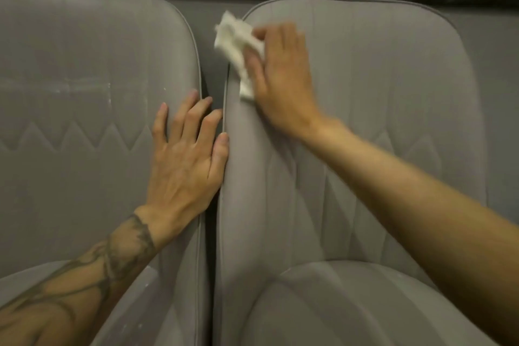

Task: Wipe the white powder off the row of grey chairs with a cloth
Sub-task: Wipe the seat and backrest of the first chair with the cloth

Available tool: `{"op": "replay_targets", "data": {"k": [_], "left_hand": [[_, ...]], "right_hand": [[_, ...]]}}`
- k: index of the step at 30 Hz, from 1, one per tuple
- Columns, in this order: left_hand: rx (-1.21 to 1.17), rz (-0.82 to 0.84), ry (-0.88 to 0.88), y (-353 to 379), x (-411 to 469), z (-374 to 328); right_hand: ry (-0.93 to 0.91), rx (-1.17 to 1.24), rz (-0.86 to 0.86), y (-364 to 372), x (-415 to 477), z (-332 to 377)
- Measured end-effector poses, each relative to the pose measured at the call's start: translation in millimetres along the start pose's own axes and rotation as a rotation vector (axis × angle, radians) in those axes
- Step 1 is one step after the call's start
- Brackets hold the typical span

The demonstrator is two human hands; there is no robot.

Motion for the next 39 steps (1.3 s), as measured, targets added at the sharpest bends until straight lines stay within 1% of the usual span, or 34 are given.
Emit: {"op": "replay_targets", "data": {"k": [3,5,9,10,12,14,16,17,18,19,22,24,25,27,29,30,31,32,34,36,37,38,39], "left_hand": [[-0.015,-0.01,0.028,2,-1,0],[-0.028,-0.013,0.022,2,-2,0],[-0.025,0.02,0.002,2,-4,0],[-0.024,0.033,0.009,2,-6,0],[-0.036,0.051,0.026,0,-14,0],[-0.049,0.042,0.024,-3,-26,2],[-0.033,0.01,-0.001,-6,-37,5],[-0.022,-0.002,-0.021,-7,-42,7],[-0.021,-0.006,-0.041,-7,-45,10],[-0.026,-0.004,-0.056,-6,-46,12],[-0.045,-0.001,-0.065,-4,-47,12],[-0.051,-0.016,-0.063,-4,-47,11],[-0.052,-0.024,-0.061,-4,-47,11],[-0.074,-0.035,-0.063,-2,-47,13],[-0.115,-0.039,-0.068,0,-48,14],[-0.129,-0.04,-0.065,0,-49,14],[-0.13,-0.043,-0.062,-1,-49,13],[-0.119,-0.044,-0.061,-2,-48,13],[-0.088,-0.029,-0.057,-2,-48,12],[-0.069,-0.026,-0.063,-3,-48,12],[-0.065,-0.029,-0.062,-4,-48,12],[-0.063,-0.032,-0.059,-4,-48,11],[-0.065,-0.038,-0.056,-4,-48,12]], "right_hand": [[-0.134,0.079,0.204,3,-78,31],[-0.172,0.048,0.244,1,-78,28],[-0.031,-0.02,0.076,0,-6,4],[0.01,-0.018,0.043,0,1,2],[0.05,0.004,0.014,-1,-16,7],[-0.005,0.039,0.099,0,-57,22],[-0.139,0.031,0.237,0,-94,40],[-0.188,0.008,0.273,0,-97,41],[-0.2,-0.018,0.264,-2,-86,37],[-0.174,-0.041,0.227,-2,-68,32],[-0.016,-0.1,0.081,-1,-1,10],[0.052,-0.104,0.044,1,9,4],[0.05,-0.087,0.039,2,-2,9],[-0.035,-0.034,0.118,2,-51,34],[-0.197,-0.006,0.299,6,-111,64],[-0.255,-0.016,0.362,6,-128,70],[-0.273,-0.023,0.367,5,-126,67],[-0.234,-0.036,0.322,4,-108,59],[-0.061,-0.073,0.137,1,-58,35],[0.082,-0.102,0.016,-2,-17,16],[0.108,-0.104,-0.008,-2,-14,14],[0.096,-0.097,-0.01,-2,-24,17],[0.066,-0.08,0.024,-3,-45,25]]}}
Point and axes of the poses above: each hand's wrist, its own x-axis towards the middle knuckle, its own y-axis out of the palm, z = x × y, the point moved 8 cm from there along x, towards the middle knuckle, and after that the axes turned 2 degrees about x, right-handed, at the moved point
